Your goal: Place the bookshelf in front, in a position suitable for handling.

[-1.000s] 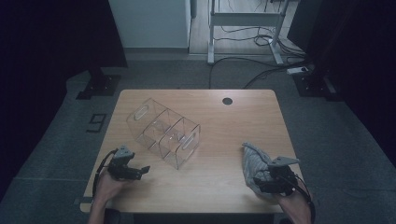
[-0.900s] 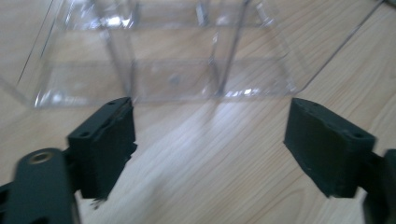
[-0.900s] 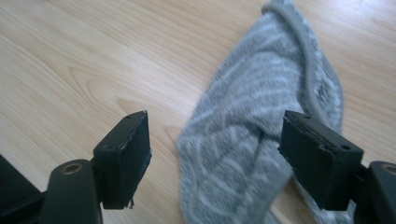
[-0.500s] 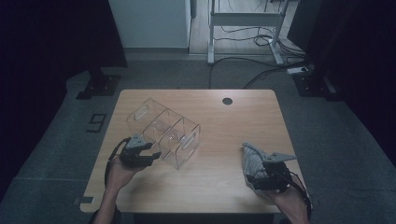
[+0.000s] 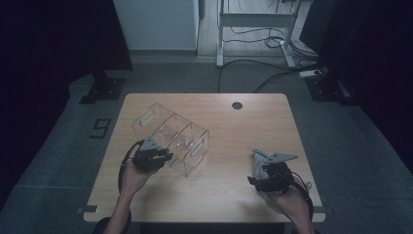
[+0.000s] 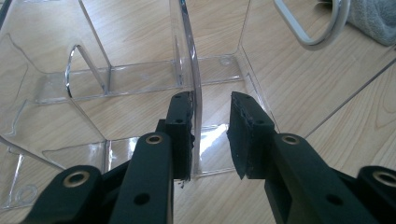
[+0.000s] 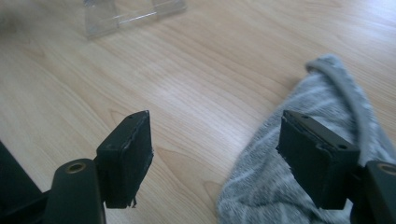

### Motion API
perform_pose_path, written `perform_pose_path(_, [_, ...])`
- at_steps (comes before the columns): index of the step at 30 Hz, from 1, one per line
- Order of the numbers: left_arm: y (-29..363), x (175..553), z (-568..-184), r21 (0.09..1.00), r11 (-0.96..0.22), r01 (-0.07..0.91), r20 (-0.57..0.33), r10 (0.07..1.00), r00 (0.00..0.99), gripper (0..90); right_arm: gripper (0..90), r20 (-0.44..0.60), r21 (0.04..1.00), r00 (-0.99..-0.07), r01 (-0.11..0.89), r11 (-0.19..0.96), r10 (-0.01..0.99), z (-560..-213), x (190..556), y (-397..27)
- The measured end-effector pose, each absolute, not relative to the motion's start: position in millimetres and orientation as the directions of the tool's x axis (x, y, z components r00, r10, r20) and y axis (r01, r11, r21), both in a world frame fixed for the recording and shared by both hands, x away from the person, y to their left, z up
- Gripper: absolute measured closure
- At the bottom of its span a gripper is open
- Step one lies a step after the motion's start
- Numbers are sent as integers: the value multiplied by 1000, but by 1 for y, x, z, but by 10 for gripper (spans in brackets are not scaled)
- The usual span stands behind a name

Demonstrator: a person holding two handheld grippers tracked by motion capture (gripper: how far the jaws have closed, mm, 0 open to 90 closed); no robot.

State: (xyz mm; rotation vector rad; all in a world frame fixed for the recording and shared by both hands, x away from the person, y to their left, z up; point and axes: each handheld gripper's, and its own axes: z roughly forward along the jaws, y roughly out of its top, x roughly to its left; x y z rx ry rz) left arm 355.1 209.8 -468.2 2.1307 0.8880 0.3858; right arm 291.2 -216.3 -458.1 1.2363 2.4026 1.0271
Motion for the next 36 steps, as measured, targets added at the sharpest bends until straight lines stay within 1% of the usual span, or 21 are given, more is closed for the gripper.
perform_pose_path(8, [195,347,-467,753,-462,469,-29,689,724,693,267,71,682,-663,578,449,745,-462,302,-199])
perform_pose_path(17, [180,341,-466,745,-468,476,-44,678,734,702,231,107,717,-662,569,404,742,-458,311,-185])
perform_pose_path(21, [172,338,-466,740,-473,478,-51,670,741,732,220,103,725,-668,558,404,737,-457,314,-177])
perform_pose_path(29, [151,332,-465,728,-509,459,-45,632,773,731,223,95,739,-692,531,415,716,-453,316,-161])
perform_pose_path(30, [149,331,-464,729,-516,450,-43,622,782,700,224,91,739,-701,523,424,707,-453,317,-157])
perform_pose_path(31, [147,330,-464,733,-518,442,-41,614,788,700,224,91,739,-701,523,424,707,-453,317,-157])
perform_pose_path(32, [146,327,-462,742,-512,433,-39,612,790,612,224,88,737,-704,522,429,705,-452,318,-153])
perform_pose_path(33, [146,327,-462,742,-512,433,-39,612,790,576,224,88,737,-704,522,429,705,-452,318,-153])
perform_pose_path(34, [147,325,-461,742,-513,431,-31,616,787,576,224,91,738,-706,521,428,703,-452,319,-152])
perform_pose_path(36, [151,321,-459,747,-512,424,-27,613,789,425,228,88,740,-708,517,430,700,-452,321,-146])
